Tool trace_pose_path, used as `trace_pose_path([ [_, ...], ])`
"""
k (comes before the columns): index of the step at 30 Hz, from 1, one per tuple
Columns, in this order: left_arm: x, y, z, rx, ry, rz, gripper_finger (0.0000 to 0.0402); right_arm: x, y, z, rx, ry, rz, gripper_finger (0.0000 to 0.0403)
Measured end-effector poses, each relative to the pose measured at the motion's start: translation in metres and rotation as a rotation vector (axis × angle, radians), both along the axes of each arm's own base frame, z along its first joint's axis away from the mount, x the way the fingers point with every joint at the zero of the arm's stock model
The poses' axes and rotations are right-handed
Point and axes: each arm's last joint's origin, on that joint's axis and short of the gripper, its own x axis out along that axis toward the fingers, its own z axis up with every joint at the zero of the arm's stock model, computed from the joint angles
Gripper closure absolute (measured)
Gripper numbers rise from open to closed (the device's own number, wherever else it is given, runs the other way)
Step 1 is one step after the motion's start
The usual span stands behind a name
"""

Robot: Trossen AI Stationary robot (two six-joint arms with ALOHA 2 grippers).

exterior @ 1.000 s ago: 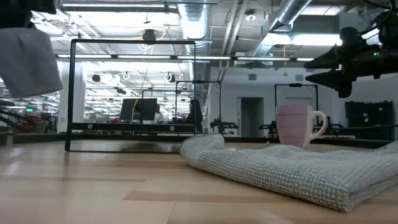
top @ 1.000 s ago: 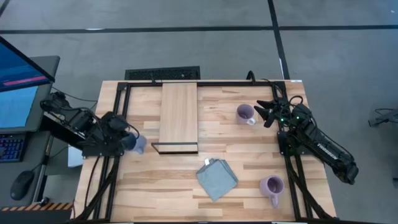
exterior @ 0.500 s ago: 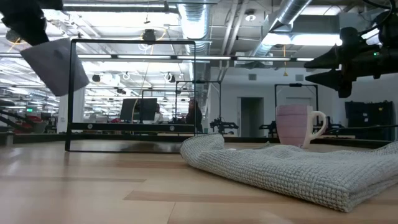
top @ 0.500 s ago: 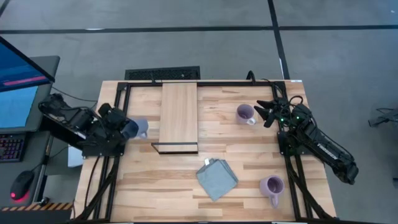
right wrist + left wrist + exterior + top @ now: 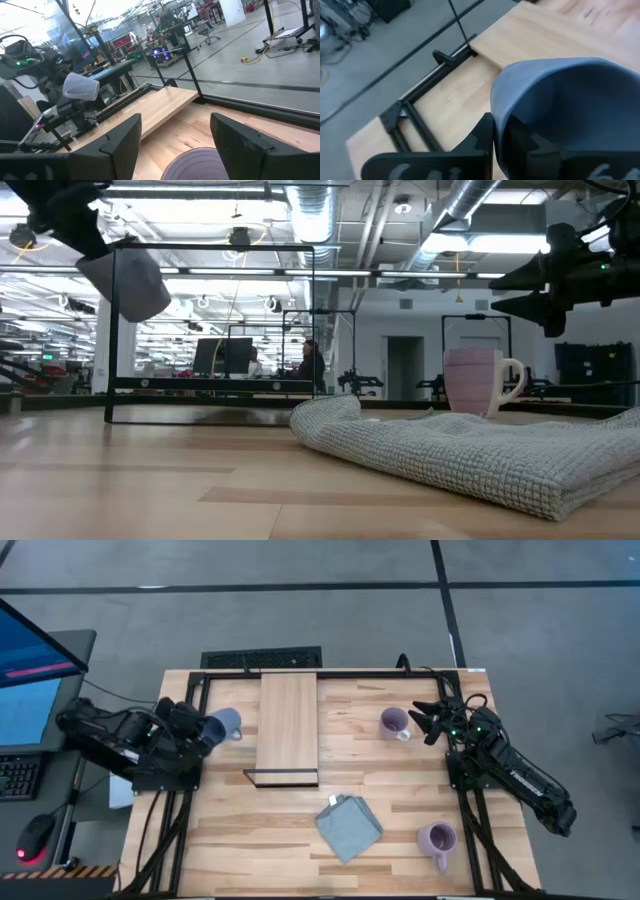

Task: Stack small to large cups/mugs on shelf
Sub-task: Put the blue cup on the shelf

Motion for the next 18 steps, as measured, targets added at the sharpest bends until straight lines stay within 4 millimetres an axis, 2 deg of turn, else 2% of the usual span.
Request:
trace_pose_path([
  [10,0.027,0.002,0.013,0.004,-0.185,-0.020,0.0397,0.000,0.000,0.000,0.000,0.000,0.001,0.0143],
  [18,0.052,0.013,0.027,0.014,-0.275,-0.086,0.0397,0.000,0.000,0.000,0.000,0.000,0.001,0.0143],
])
